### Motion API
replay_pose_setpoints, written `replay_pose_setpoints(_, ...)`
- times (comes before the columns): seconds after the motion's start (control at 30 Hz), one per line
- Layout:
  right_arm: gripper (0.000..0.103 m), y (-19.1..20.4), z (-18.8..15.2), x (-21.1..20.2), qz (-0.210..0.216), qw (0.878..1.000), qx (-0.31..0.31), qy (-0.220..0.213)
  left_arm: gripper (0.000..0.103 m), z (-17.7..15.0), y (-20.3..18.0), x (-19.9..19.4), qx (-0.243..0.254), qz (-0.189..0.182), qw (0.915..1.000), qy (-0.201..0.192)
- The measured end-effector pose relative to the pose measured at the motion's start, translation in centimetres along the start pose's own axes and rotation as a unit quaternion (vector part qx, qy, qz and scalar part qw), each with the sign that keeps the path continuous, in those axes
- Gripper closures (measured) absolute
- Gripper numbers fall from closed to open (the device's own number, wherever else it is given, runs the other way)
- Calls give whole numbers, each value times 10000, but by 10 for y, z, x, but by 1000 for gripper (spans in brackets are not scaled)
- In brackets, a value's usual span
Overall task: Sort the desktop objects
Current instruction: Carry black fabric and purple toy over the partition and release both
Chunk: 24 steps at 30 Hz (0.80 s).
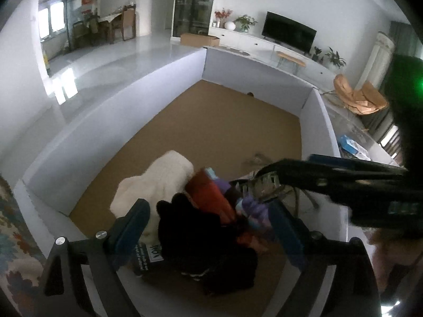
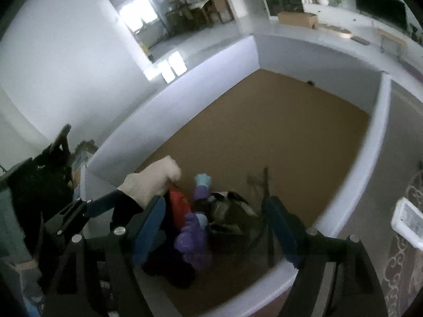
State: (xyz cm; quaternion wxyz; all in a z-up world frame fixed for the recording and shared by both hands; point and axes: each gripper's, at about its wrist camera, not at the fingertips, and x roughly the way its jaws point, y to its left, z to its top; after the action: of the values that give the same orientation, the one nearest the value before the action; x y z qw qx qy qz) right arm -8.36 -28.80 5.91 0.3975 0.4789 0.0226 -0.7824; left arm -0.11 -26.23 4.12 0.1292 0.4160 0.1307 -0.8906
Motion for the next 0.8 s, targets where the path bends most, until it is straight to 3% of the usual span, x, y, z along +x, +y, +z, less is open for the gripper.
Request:
replay_pose_setpoints(0.27, 19, -12, -15, -50, 31, 9990, 132, -422, 12, -10, -22, -6, 3, 127, 9999, -107)
replay_pose_setpoints(0.8, 17, -32, -48, -116, -314, 9954, 158, -897, 12, -13, -77, -57, 682, 315, 9940, -800)
